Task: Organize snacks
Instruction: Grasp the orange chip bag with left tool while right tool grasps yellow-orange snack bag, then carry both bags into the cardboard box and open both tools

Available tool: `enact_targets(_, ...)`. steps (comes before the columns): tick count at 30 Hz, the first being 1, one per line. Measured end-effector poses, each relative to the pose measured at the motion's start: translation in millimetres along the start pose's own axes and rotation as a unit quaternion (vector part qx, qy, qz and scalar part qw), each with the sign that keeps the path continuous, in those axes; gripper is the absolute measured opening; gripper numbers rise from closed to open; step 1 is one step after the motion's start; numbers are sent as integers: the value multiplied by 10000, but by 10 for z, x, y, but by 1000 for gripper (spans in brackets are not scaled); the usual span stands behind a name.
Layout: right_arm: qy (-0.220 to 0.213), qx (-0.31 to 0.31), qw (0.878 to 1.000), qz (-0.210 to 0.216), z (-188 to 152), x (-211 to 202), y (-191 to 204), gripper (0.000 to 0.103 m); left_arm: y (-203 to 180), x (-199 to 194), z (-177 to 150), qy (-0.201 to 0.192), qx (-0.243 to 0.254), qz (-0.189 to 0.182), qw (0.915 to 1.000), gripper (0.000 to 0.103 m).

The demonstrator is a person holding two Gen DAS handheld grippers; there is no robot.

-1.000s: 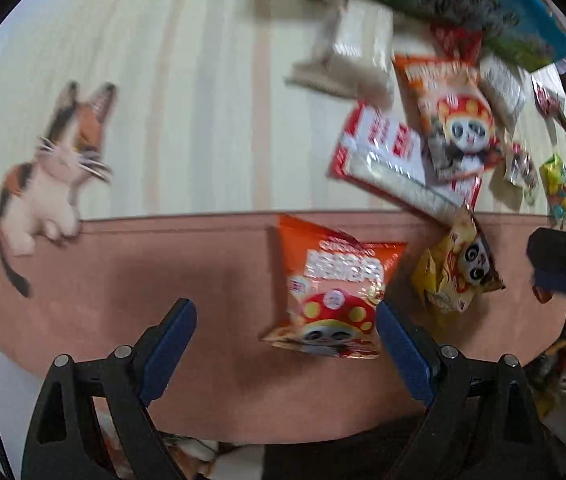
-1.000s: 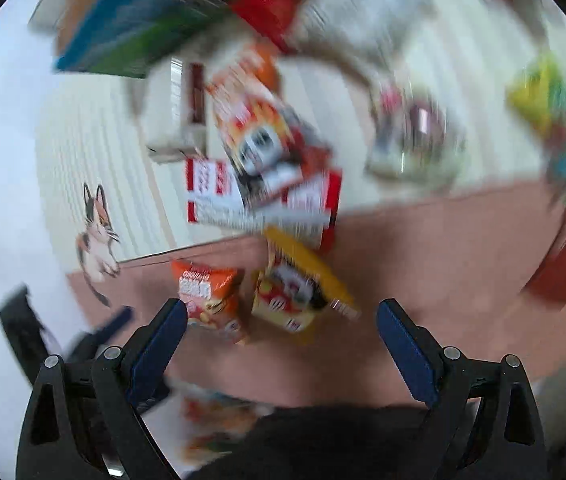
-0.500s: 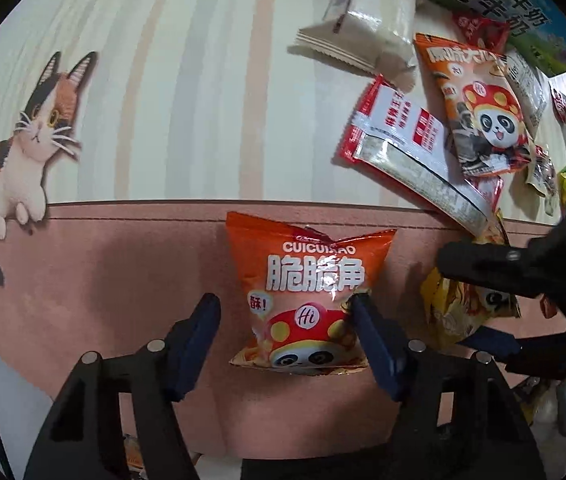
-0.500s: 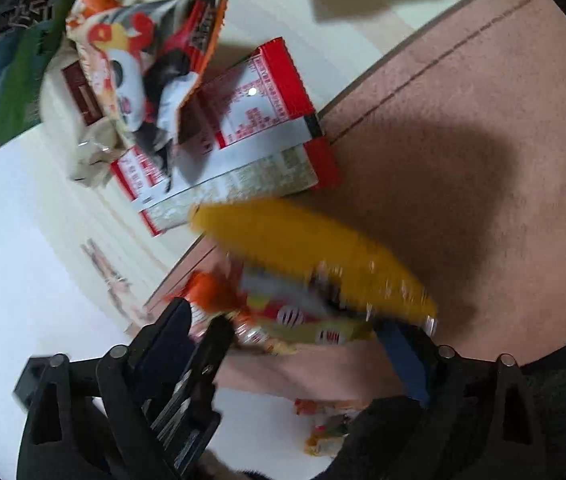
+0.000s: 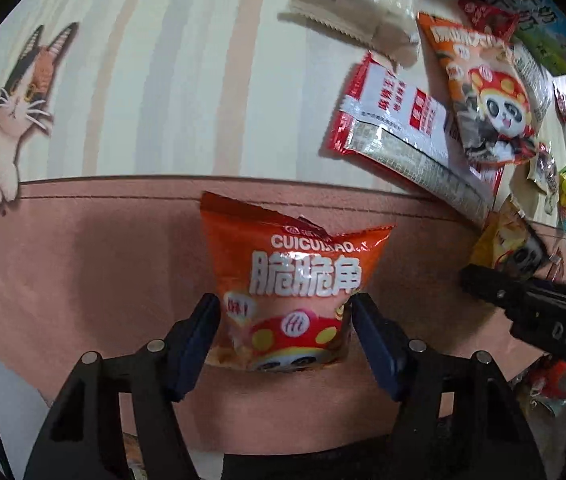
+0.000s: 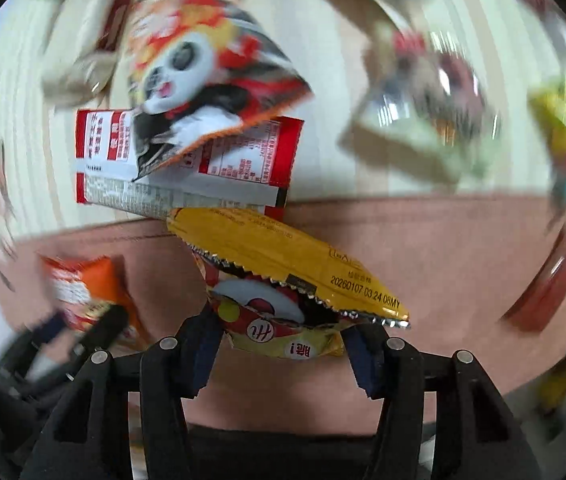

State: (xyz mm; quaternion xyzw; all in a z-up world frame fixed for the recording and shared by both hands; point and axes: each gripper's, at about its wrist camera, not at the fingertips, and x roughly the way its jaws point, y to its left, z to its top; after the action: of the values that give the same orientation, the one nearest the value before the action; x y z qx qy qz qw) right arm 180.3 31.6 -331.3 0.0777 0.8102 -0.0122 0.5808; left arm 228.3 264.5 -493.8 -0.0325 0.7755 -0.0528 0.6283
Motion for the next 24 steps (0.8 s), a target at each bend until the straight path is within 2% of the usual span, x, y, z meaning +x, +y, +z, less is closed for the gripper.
enact_targets(2,-46,77,9998,177,-22,-33,-14,71,-113,82,-31,23,13,58,10000,67)
enact_targets(4,-21,324,9983,483,-31,-32,-71,75,-119,109,-37,-8,45,109,9999,67)
enact_targets(7,-92,682,9958,602,-28,-54,-203,75,-163,110,-51,-59,32,116,9999,66)
enact_targets(11,-125,1015,9916,789,-14,-65,-283,75,-109,20,-71,-171,47,184,9997,56)
enact_targets(13,-121,1142,9895,875,8,-51,-324,75,-96,-23,-109,-248,38,238,9994,54)
enact_targets(15,-149,1270,9873,945,-16,18,-345,73,-117,-37,-146,-304,33,287,9991,53)
enact_targets(16,-183,1320,9862,980,-16,19,-370,64,-123,-48,-157,-328,42,304,9990,52)
enact_targets(18,-269,1369,9853,982,-38,-8,-438,62,-149,-129,-66,-374,71,343,9987,50)
enact_targets(20,-363,1343,9857,951,-58,-82,-506,55,-207,-209,-57,-423,113,362,9984,48)
enact_targets(24,-411,1305,9857,986,-124,-149,-752,52,-254,-324,-105,-544,74,384,9978,47)
